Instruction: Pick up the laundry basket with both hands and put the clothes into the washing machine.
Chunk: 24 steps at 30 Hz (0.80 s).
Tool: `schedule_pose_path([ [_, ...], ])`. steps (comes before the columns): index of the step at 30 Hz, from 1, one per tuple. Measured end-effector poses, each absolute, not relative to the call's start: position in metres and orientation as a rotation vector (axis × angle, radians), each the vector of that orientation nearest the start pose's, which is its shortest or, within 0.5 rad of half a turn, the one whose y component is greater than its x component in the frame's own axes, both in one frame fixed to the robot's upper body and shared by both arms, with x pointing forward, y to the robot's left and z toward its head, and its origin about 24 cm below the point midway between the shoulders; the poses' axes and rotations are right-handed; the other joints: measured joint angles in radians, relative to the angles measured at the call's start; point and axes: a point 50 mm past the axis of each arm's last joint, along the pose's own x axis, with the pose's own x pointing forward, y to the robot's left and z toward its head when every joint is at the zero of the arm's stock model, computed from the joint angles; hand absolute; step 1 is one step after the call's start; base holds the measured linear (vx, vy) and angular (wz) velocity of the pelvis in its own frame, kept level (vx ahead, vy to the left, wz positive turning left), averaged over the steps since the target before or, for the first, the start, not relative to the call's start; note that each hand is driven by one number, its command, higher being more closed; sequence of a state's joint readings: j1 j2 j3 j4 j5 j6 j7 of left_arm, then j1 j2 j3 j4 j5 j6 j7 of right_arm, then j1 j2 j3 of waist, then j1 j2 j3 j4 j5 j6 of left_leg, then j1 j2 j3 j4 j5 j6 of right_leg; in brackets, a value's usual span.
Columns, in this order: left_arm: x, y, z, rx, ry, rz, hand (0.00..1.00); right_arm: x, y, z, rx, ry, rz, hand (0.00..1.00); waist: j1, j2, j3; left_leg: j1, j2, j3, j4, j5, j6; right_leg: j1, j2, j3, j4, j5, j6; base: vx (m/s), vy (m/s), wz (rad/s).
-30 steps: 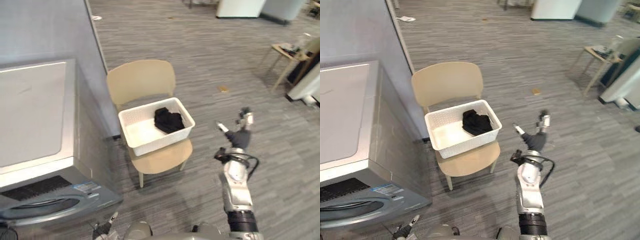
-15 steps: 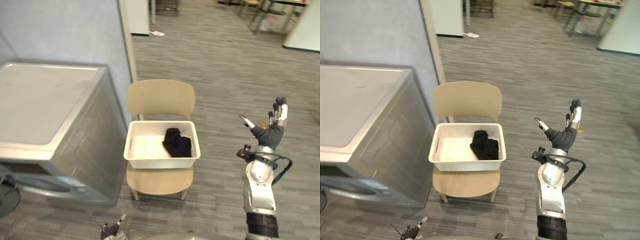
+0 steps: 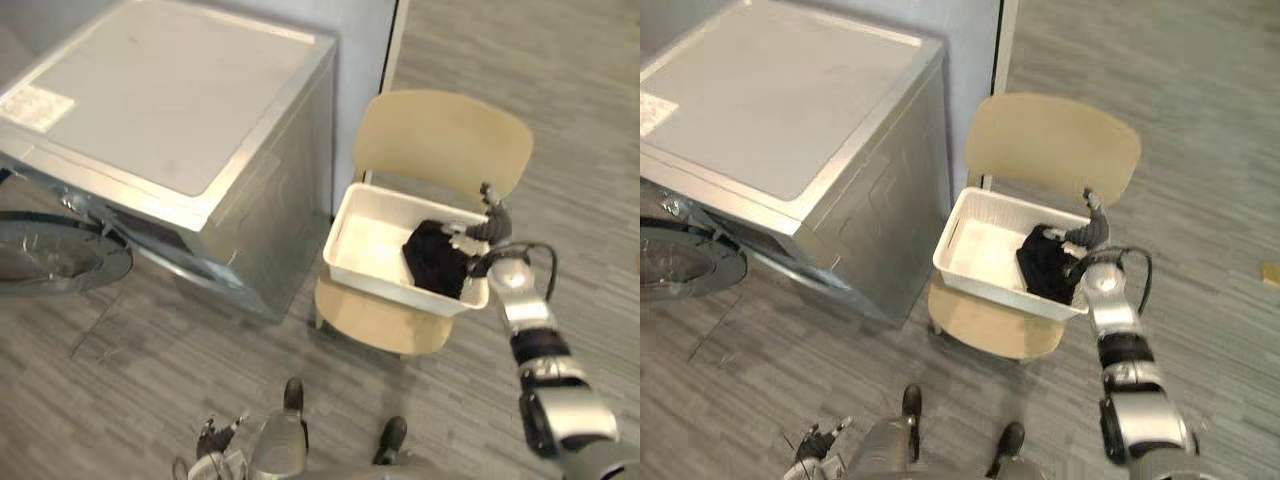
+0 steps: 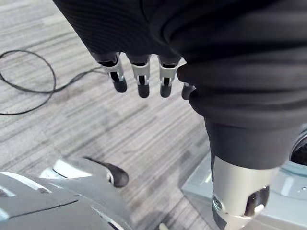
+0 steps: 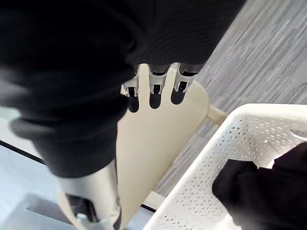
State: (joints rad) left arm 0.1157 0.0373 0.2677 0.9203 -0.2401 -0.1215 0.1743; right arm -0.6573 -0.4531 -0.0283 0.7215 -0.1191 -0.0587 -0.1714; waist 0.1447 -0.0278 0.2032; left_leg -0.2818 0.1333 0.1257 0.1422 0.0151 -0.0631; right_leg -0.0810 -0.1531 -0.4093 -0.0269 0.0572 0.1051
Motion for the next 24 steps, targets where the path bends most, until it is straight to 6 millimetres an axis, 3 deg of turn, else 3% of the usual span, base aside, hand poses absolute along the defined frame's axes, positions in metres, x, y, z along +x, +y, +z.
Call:
schedule_pose_path([
  [3, 0.123, 0.220, -0.139, -0.251, 0.816, 0.614, 0.00, 0.379, -0.279, 0.158, -0.620, -0.075, -0.363, 0.00, 0.006, -0.010, 0.062, -0.040, -0.007, -0.017, -0.049, 0.051, 0.004, -0.051, -0.001, -0.016, -0.004, 0.019, -0.007, -0.11, 0.039, 0.13],
  [7, 0.135, 0.224, -0.133, -0.294, 0.766, 0.635, 0.00, 0.386, -0.294, 0.190, -0.658, -0.081, -0.430, 0.00, 0.010, -0.021, 0.116, -0.068, -0.013, -0.027, -0.127, 0.111, 0.007, -0.104, -0.001, -0.028, -0.012, 0.043, -0.011, -0.08, 0.025, 0.08],
  [11, 0.150, 0.227, -0.127, -0.476, 0.681, 0.723, 0.00, 0.391, -0.297, 0.216, -0.671, -0.094, -0.470, 0.00, 0.014, -0.027, 0.163, -0.109, -0.015, -0.028, -0.170, 0.149, 0.011, -0.161, 0.000, -0.031, -0.017, 0.063, -0.017, -0.07, 0.027, -0.01],
  [16, 0.168, 0.228, -0.117, -0.594, 0.591, 0.756, 0.00, 0.392, -0.296, 0.221, -0.675, -0.098, -0.474, 0.00, 0.033, -0.033, 0.192, -0.144, -0.014, -0.035, -0.187, 0.170, 0.011, -0.194, 0.007, -0.038, -0.029, 0.073, -0.020, -0.02, 0.010, 0.01],
  [24, 0.193, 0.219, -0.103, -0.655, 0.515, 0.700, 0.00, 0.395, -0.291, 0.223, -0.697, -0.088, -0.461, 0.00, 0.032, -0.040, 0.209, -0.179, -0.013, -0.051, -0.201, 0.182, 0.009, -0.223, 0.010, -0.066, -0.028, 0.073, -0.020, 0.02, 0.019, 0.07],
])
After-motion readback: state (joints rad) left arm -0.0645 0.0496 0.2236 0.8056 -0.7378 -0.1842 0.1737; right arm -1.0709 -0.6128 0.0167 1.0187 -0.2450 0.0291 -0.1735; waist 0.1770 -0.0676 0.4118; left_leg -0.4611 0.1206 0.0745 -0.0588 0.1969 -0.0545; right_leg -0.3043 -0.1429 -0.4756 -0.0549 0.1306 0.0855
